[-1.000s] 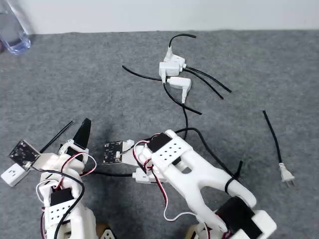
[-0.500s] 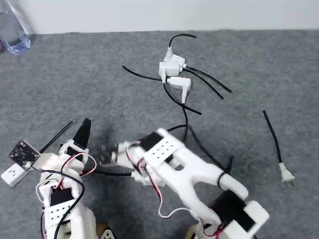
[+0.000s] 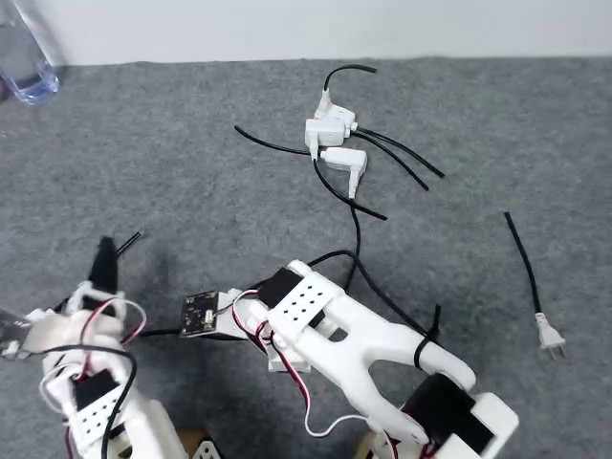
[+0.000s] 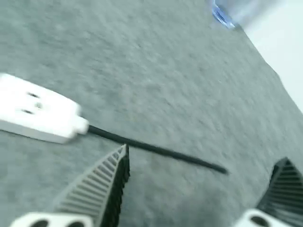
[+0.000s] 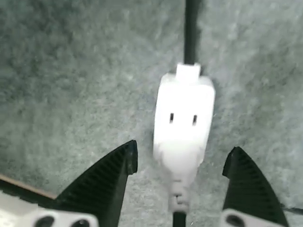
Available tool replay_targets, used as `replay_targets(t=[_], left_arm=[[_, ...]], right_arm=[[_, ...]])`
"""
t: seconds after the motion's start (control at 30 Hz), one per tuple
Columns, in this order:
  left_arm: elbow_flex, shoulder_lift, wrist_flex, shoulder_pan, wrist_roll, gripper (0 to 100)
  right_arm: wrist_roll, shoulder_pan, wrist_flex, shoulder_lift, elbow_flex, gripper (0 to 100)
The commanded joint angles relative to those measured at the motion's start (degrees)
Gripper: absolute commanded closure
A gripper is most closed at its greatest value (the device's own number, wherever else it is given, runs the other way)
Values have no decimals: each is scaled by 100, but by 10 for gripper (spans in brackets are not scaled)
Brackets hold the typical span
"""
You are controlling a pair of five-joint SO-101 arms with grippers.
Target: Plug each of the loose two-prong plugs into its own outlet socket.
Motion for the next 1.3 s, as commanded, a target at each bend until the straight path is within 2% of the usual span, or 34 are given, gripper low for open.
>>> replay_targets(t=[0.0, 0.2, 0.27, 0.37, 0.4, 0.43, 0.57, 0.77, 1.03, 1.27], left_arm=[[-224, -62, -132, -738, -571, 566], [-31, -53, 44, -1530, -1275, 566], [-31, -53, 229, -1556, -1310, 566], [-31, -53, 308, -1547, -1310, 566], [-31, -53, 308, -1547, -1310, 566], [-31, -53, 308, -1547, -1310, 566], [-31, -53, 316, -1547, -1310, 566], [-31, -53, 325, -1547, -1310, 566], [-31, -53, 325, -1547, -1310, 567], [-31, -53, 325, -1547, -1301, 569]], right_arm=[[-53, -57, -259, 136, -123, 712], [-18, -57, -637, 813, -141, 721], [-18, -48, -743, 927, -141, 790], [-9, 4, -927, 945, -149, 980], [-9, 66, -954, 945, -149, 998], [0, 127, -963, 945, -158, 971], [334, 611, -892, 945, -554, 991], [563, 1499, -602, 1007, -2084, 991], [571, 1596, -558, 1235, -4167, 991], [545, 1473, -901, 2958, -6488, 991]])
